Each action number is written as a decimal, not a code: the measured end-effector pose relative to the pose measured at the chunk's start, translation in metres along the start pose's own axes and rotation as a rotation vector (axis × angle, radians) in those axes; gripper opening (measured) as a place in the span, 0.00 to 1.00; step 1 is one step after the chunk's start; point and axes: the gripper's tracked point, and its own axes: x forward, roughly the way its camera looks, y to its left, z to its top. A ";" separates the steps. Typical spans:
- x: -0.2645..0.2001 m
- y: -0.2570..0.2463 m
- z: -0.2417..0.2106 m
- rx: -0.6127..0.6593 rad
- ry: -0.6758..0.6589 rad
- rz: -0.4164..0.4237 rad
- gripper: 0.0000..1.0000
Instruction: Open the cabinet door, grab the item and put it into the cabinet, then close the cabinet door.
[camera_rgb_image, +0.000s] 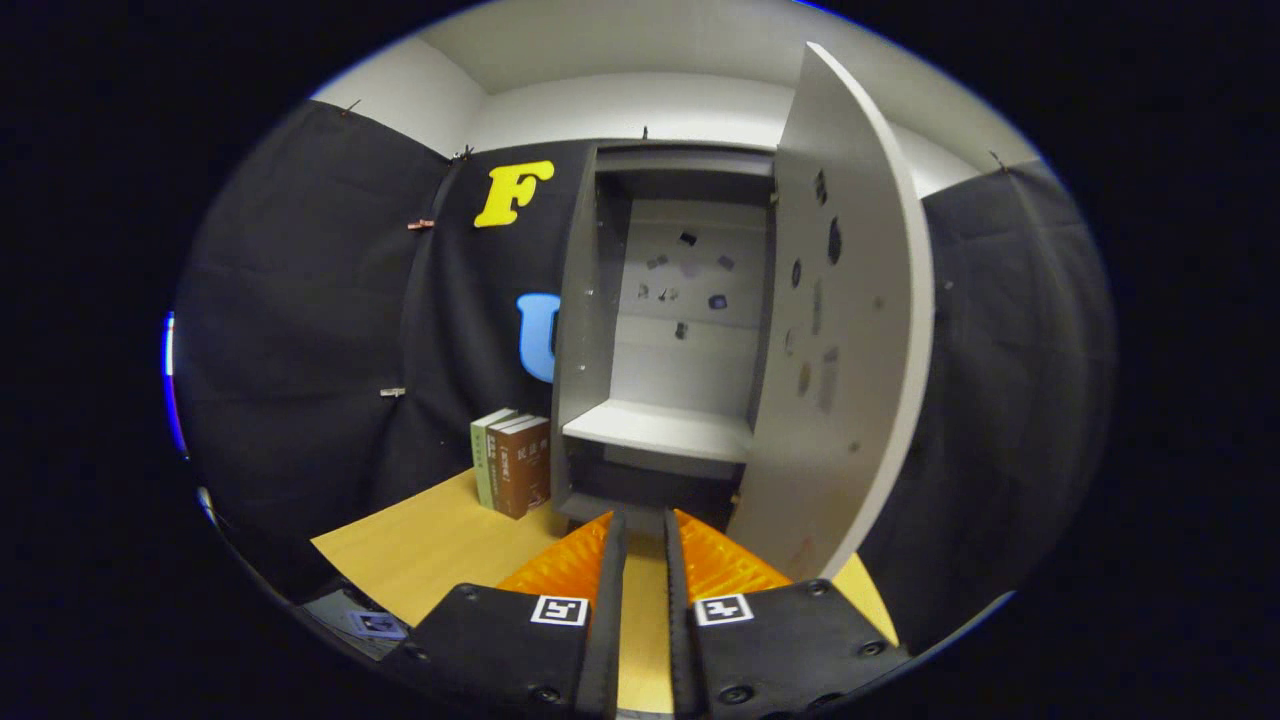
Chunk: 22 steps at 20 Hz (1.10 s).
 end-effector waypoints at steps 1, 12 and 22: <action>0.011 0.011 -0.017 0.002 0.030 0.017 0.30; 0.121 0.063 -0.230 0.087 0.460 0.060 0.53; 0.175 0.056 -0.347 0.088 0.725 0.045 0.52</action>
